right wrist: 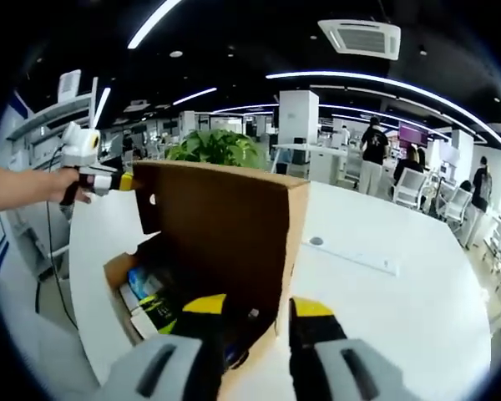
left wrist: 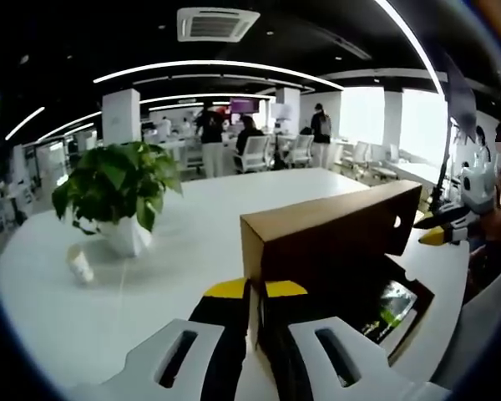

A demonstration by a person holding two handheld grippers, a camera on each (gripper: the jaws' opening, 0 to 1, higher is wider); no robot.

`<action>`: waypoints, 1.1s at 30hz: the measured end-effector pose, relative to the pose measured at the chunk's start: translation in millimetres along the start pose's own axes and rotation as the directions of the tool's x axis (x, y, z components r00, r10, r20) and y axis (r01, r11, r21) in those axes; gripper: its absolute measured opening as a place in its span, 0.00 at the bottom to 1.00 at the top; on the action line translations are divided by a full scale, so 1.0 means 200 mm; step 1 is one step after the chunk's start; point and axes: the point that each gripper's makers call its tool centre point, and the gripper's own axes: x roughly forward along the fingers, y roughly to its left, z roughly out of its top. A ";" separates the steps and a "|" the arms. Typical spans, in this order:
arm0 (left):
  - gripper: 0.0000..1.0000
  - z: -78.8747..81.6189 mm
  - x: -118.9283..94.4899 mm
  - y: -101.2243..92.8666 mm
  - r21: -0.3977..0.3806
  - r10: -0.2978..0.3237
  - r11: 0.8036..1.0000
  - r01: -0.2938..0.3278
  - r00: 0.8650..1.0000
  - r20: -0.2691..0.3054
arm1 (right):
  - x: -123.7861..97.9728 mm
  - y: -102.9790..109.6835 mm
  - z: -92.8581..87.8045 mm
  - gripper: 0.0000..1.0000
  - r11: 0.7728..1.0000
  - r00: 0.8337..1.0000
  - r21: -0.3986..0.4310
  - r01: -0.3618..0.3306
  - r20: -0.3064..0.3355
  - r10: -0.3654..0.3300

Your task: Operate the shoe box by opening the lid, removing the specified soft item, and placing it in the target area until the item is outside and the box remains undamaged.

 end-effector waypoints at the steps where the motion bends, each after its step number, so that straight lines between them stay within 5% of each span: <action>1: 0.03 0.00 0.00 0.00 0.000 -0.001 1.000 0.001 1.000 0.000 | 0.01 0.00 -0.01 0.23 1.000 1.000 0.000 0.002 -0.004 -0.002; 17: 0.03 0.02 0.04 0.02 -0.012 -0.004 1.000 0.004 1.000 0.000 | 0.11 -0.09 -0.14 0.13 0.999 0.997 -0.016 0.041 -0.069 -0.042; 33: 0.03 0.04 0.08 0.04 -0.018 0.000 1.000 0.000 1.000 -0.007 | 0.22 -0.13 -0.14 0.05 0.999 0.995 -0.037 0.037 -0.090 -0.040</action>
